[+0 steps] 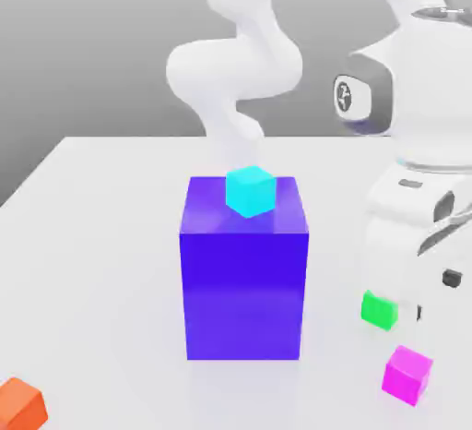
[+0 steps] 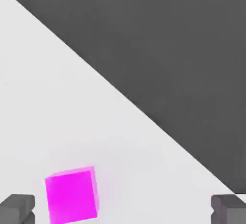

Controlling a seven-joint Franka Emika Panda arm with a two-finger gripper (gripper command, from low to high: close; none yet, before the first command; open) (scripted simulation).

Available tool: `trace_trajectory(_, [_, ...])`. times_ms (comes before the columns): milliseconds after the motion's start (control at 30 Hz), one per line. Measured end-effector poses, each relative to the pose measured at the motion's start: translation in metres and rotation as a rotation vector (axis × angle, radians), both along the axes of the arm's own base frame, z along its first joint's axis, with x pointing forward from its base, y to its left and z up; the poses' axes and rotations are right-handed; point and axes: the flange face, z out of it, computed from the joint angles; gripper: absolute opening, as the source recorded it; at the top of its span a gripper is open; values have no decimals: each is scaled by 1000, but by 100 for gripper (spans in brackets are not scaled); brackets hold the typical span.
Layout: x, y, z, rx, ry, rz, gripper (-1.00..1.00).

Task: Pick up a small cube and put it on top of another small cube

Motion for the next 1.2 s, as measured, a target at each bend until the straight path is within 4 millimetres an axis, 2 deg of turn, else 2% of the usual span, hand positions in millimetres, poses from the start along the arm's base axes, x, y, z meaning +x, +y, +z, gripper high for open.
trace_trajectory(100, [-17,11,-51,-38,54,72,0])
trace_trajectory(233, [-21,14,-105,-44,64,85,0])
trace_trajectory(267, [-21,13,-114,-44,64,86,-100])
trace_trajectory(467, [-22,13,-118,-45,65,86,-100])
trace_trajectory(500, [-21,13,-114,-46,65,86,-100])
trace_trajectory(667, [-24,14,-59,-44,66,88,-100])
trace_trajectory(800, [-67,23,-31,-26,75,133,-100])
trace_trajectory(933, [-122,32,-12,-28,74,206,-100])
trace_trajectory(1033, [-154,24,-3,-43,65,231,-100])
trace_trajectory(1100, [-160,21,-15,-49,62,234,-100])
trace_trajectory(1200, [-161,20,-42,-51,60,233,-100])
